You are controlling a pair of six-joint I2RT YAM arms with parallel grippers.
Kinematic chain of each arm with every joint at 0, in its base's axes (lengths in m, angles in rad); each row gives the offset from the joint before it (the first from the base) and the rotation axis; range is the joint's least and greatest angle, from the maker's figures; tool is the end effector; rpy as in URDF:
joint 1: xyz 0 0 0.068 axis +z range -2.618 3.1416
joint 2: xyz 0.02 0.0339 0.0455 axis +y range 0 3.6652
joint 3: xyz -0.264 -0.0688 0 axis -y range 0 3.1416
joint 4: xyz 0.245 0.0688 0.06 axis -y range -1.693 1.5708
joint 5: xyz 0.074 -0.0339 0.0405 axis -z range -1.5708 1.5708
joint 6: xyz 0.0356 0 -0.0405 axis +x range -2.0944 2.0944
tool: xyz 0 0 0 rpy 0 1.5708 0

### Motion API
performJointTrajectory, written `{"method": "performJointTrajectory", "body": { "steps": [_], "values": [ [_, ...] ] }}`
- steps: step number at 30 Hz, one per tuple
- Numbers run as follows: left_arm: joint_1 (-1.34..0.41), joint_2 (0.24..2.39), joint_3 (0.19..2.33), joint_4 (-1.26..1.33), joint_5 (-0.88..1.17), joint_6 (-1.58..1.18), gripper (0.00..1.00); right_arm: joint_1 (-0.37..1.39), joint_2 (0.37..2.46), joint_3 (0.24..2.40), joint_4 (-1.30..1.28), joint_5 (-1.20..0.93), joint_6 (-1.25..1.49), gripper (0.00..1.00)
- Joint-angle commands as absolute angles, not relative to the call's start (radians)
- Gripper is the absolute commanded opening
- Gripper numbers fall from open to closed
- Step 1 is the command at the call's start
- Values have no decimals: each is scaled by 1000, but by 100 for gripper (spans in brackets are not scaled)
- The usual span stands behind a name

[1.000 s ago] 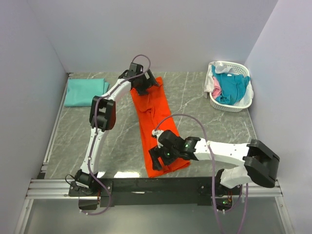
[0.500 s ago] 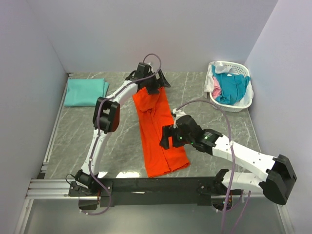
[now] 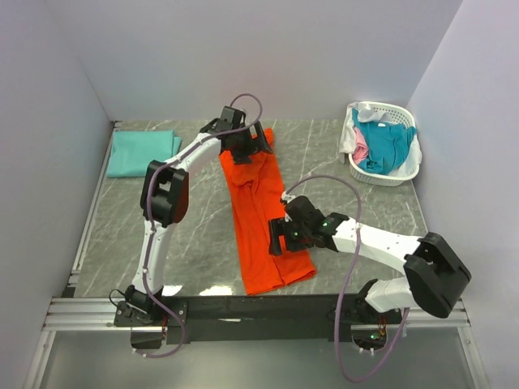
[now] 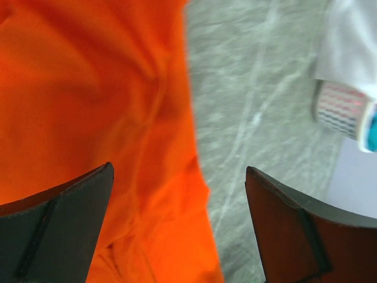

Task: Fold and stack the t-shirts
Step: Fold the tshirt

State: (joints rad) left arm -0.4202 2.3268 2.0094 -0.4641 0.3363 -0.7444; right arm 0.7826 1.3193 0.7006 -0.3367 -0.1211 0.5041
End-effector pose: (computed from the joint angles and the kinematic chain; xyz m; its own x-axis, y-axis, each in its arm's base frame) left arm 0.4782 -0.2265 0.2103 -0.8788 -0.3079 -0.3646 0.0048 0.7583 -0.6519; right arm 0.1755 0.1806 0.1867 -0.8690 -0.1879 -0.4578 -0.3765 0.8514 0.3652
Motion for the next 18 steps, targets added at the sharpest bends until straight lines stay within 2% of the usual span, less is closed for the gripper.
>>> {"method": "performJointTrajectory", "body": {
  "steps": [1,6,12,18],
  "values": [
    [-419,2368,2032,-560,275,-726,99,779,1348,677,-253,-208,511,88],
    [-411,2440,2092,-597,264,-748,99,805,1379,629,-207,-273,538,88],
    [-407,2554,2213,-672,282,-742,99,914,1436,587,-117,-373,592,88],
    [-397,2599,2240,-620,316,-756,99,968,1430,661,-184,-261,594,88]
  ]
}}
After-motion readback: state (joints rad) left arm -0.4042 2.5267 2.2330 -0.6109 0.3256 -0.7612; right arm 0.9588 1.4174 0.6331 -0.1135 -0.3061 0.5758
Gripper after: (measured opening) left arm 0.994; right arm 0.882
